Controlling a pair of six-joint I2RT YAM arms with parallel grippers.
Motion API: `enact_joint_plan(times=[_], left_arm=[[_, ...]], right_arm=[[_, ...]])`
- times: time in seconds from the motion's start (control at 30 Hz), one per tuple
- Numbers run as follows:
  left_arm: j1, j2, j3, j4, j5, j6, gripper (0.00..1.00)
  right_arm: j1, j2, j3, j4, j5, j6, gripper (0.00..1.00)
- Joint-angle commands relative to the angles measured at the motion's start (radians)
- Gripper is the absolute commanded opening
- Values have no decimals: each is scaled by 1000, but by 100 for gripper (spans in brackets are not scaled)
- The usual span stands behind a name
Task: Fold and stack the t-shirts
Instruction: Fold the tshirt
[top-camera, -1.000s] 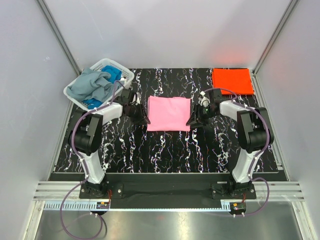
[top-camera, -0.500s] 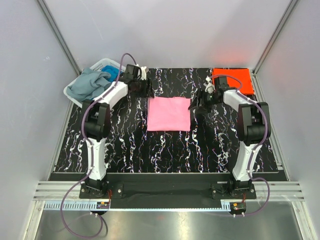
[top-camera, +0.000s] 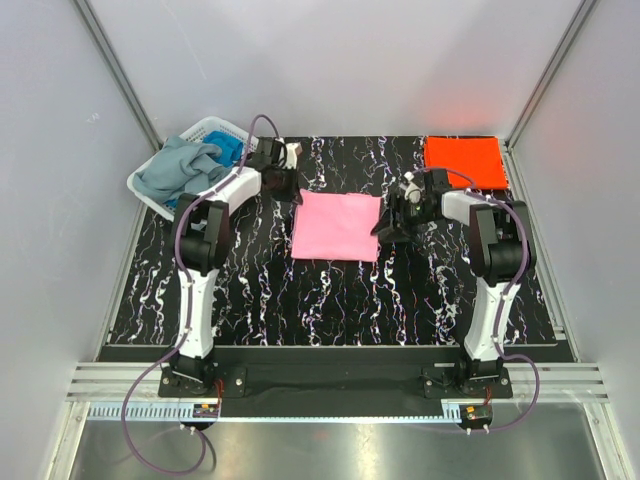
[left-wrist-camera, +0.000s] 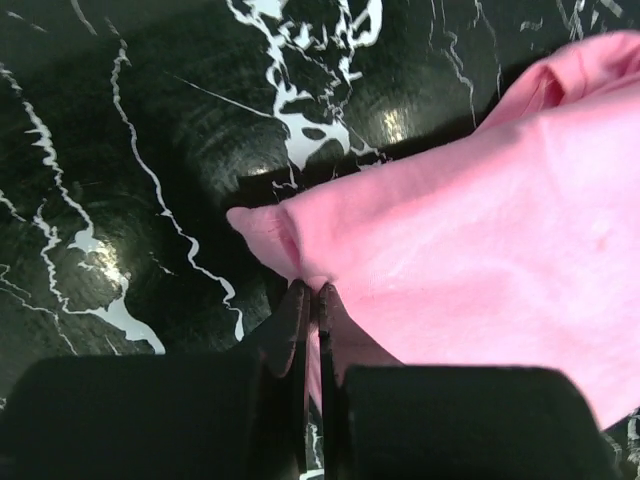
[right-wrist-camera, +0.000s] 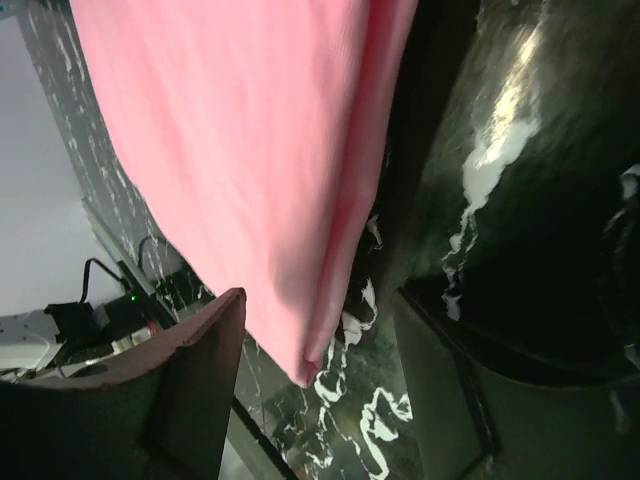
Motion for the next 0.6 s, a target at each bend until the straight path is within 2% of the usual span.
enact_joint_plan(times=[0.0, 0.2, 0.33, 0.47, 0.57], left_arm=[[38, -2, 25, 85, 8, -58, 0], [73, 44, 22, 103, 32, -159, 0], [88, 76, 25, 116, 77, -197, 0], [95, 93, 19, 128, 124, -225, 0], [99, 90, 10, 143, 138, -230, 0]], right_arm=[[25, -65, -88, 86, -35, 19, 68], [38, -82, -170, 159, -36, 53, 69], [65, -96, -210, 266, -70, 121, 68], [100, -88, -217, 333, -7, 172, 72], [102, -57, -201, 360, 2, 198, 69]])
